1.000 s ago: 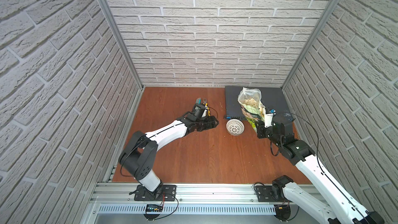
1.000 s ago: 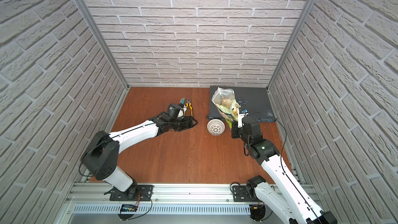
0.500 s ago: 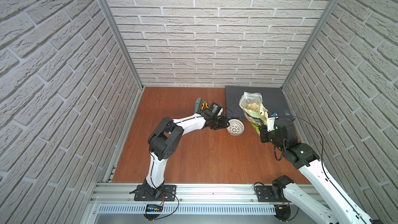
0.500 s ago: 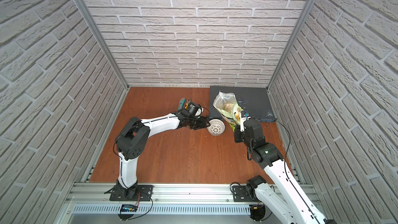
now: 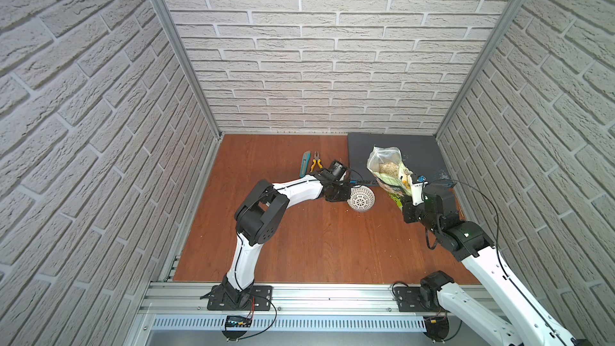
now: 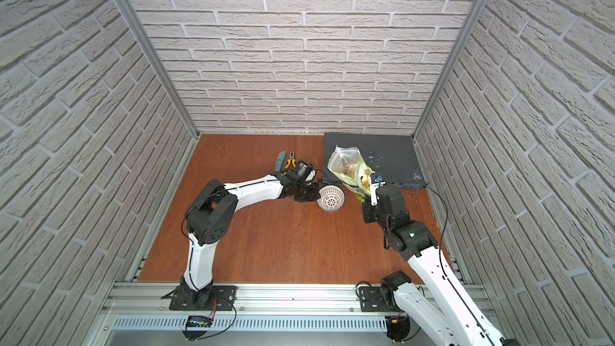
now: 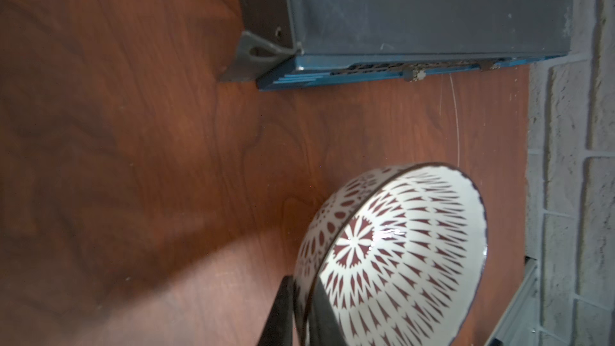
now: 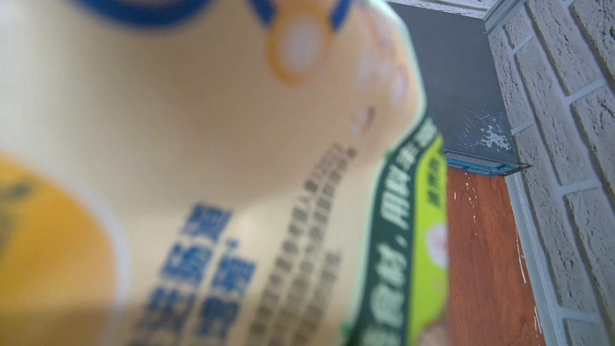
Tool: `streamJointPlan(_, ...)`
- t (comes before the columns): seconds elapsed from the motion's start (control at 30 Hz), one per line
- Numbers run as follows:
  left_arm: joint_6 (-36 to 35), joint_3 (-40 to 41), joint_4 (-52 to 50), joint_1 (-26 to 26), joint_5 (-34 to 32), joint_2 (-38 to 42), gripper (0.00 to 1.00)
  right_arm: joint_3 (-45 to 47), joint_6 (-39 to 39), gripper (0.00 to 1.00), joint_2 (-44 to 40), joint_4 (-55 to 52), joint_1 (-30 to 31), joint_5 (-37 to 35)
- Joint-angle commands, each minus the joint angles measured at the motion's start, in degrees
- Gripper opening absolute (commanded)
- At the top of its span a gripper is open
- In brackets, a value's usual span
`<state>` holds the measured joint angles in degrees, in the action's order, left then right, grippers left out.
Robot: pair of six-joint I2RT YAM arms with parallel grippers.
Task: Pour the oats into the breakfast bowl
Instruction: Move the bowl to the center of the board.
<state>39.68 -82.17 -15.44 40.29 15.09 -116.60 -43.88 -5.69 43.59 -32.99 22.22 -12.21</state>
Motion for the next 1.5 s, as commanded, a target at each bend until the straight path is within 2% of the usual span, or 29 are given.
streamJointPlan(0.0,-1.9,1.9,-2.2,-0.8,-1.8,6.1,0.07,-3.3,2.1,0.03,-0.8,9.2,-0.2,-1.8)
streamJointPlan(0.13,-2.1,7.0,-3.9,-1.8,-2.6,11.8,0.00,-3.5,3.5,0.03,0.7,8.5,-0.2,-0.8)
streamJointPlan(0.43,-3.2,19.5,-11.6,-5.0,-5.8,22.9,0.00,-5.1,5.7,0.04,6.3,7.0,1.0,2.1)
streamJointPlan(0.63,-2.9,25.9,-13.0,-6.7,-7.8,27.2,0.00,-5.7,7.8,0.04,9.1,6.6,4.3,-2.3)
streamJointPlan(0.83,-3.3,27.1,-12.4,-7.5,-8.1,27.1,0.00,-7.4,10.8,0.04,12.2,4.8,9.0,-9.7)
streamJointPlan(0.9,-3.6,27.2,-12.3,-7.5,-8.3,27.2,0.05,-8.1,11.8,0.04,13.2,4.3,10.8,-12.2)
streamJointPlan(1.03,-3.9,27.9,-11.4,-7.8,-8.4,28.8,0.26,-8.7,13.8,0.04,14.9,4.5,14.6,-16.5)
streamJointPlan(1.13,-3.7,29.0,-10.6,-8.2,-8.2,30.7,0.37,-9.6,15.5,0.04,16.4,4.3,16.6,-19.2)
streamJointPlan(1.33,-2.0,33.7,-6.7,-12.0,-5.7,38.9,0.52,-11.9,18.6,0.04,19.4,2.9,21.8,-27.0)
streamJointPlan(1.47,-0.6,37.3,-5.4,-16.4,-7.6,47.4,0.58,-13.9,20.3,0.04,23.1,1.3,25.1,-33.0)
